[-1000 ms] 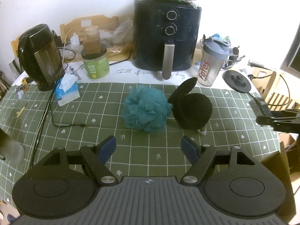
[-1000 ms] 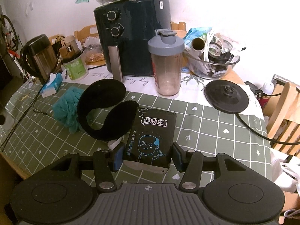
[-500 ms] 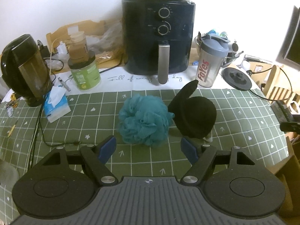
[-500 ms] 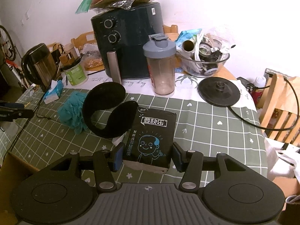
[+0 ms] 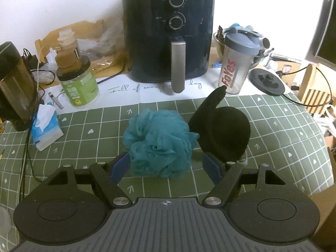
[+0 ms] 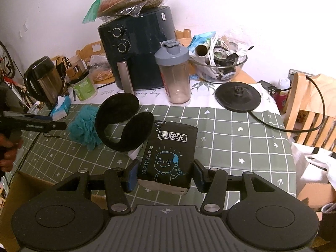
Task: Organize soft objects
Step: 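Grasp the teal mesh sponge with the left gripper while the right holds the black box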
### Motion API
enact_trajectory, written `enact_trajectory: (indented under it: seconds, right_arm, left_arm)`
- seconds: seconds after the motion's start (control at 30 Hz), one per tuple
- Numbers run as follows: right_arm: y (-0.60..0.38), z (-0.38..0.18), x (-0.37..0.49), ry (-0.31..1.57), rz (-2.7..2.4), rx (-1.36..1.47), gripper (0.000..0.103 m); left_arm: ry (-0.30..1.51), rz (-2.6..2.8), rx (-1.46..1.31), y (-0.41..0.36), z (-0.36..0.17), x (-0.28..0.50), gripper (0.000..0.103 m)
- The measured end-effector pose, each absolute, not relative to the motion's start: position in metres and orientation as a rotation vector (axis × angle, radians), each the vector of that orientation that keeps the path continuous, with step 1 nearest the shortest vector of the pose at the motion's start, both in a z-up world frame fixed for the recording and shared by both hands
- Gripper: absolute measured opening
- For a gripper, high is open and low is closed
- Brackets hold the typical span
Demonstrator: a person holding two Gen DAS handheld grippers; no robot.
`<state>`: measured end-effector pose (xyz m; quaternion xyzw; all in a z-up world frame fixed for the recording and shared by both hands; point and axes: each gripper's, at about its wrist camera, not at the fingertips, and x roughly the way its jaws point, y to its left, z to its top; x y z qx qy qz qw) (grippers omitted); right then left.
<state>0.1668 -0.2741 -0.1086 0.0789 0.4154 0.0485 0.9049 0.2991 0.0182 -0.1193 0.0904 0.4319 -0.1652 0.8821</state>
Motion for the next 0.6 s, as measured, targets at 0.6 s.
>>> enact_trajectory:
  seconds: [0.6]
  right_arm:
    - [-0.276, -0.105, 0.136, 0.862, 0.067, 0.216, 0.055]
  left_arm:
    - [0.963, -0.34, 0.129, 0.018, -0.163, 0.353, 0.074]
